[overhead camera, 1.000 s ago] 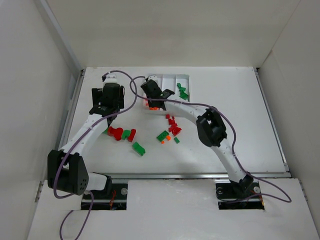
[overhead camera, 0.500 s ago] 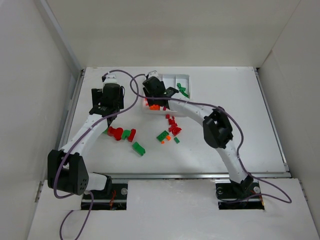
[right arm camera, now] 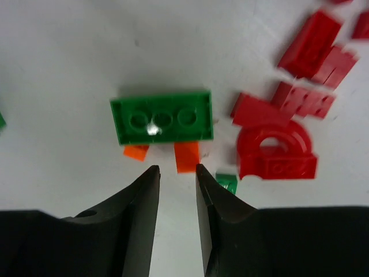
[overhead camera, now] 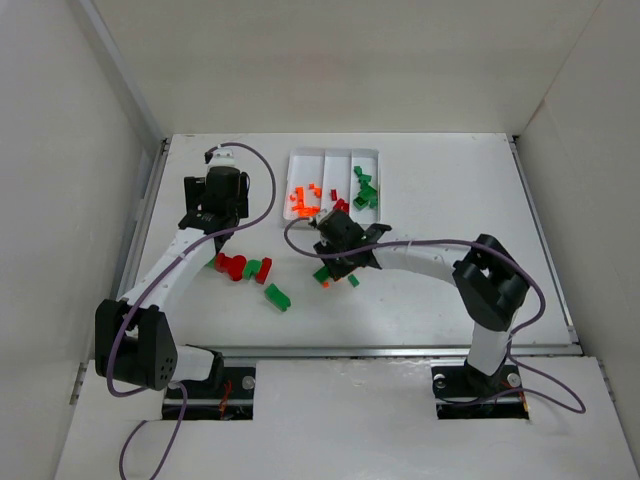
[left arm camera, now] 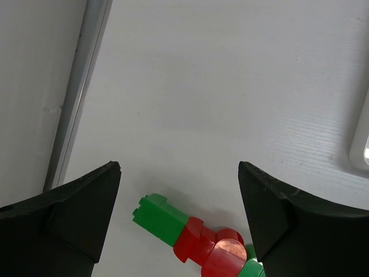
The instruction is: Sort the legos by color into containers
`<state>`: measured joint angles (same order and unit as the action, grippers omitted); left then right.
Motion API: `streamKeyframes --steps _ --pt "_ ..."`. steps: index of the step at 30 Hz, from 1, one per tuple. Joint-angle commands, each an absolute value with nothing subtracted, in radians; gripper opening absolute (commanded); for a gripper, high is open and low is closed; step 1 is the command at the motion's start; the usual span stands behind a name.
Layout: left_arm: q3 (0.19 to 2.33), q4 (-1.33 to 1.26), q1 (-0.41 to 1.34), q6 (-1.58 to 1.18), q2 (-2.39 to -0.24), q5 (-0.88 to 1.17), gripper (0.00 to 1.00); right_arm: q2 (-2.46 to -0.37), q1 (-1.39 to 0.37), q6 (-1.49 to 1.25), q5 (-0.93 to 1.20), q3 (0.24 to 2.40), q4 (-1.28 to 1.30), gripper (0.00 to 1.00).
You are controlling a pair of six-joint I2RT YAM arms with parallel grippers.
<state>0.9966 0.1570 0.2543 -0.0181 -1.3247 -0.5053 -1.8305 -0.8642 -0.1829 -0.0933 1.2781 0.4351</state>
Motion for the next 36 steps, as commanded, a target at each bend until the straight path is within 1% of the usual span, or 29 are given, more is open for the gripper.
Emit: streamKeyframes --steps 1,8,12,13,17,20,22,25,27,31,36 --pt "0.994 0.135 0.256 -0.014 -1.302 -0.502 0.81 -1.776 -0.867 -0.207 0.011 1.218 0.370 0.36" --pt "0.994 0.144 0.256 -0.014 -1.302 -0.492 0.81 -1.767 -0.887 -0.227 0.000 1.148 0.394 0.36" --pt "0.994 0.144 0.256 -0.014 -1.302 -0.492 0.81 -1.813 -0.887 -0.236 -0.009 1.138 0.373 0.47" --pt "0.994 0.144 0.256 -0.014 -1.302 -0.492 0.81 -1.825 -0.887 -0.236 -0.009 1.153 0.373 0.51" --pt "0.994 0.144 0.256 -0.014 -1.302 -0.492 0.81 -1.894 -0.887 -0.218 -0.029 1.213 0.373 0.54" --pt "0.994 0.144 0.256 -0.014 -1.302 -0.492 0.81 -1.951 -0.887 -0.209 -0.064 1.265 0.373 0.54" --pt "0.994 0.144 0.256 -0.014 -1.293 -0.502 0.81 -1.988 -0.887 -0.209 -0.080 1.302 0.402 0.51" --pt "0.994 0.144 0.256 -0.014 -1.293 -0.511 0.81 -1.997 -0.887 -0.199 -0.090 1.312 0.413 0.38" --pt "0.994 0.144 0.256 -0.014 -1.293 -0.511 0.81 -1.979 -0.887 -0.199 -0.091 1.290 0.413 0.34" --pt "0.994 0.144 0.256 -0.014 -1.293 -0.511 0.81 -1.948 -0.887 -0.199 -0.091 1.259 0.413 0.34" --pt "0.994 0.144 0.256 -0.014 -1.302 -0.511 0.81 -1.911 -0.887 -0.177 -0.069 1.227 0.422 0.45"
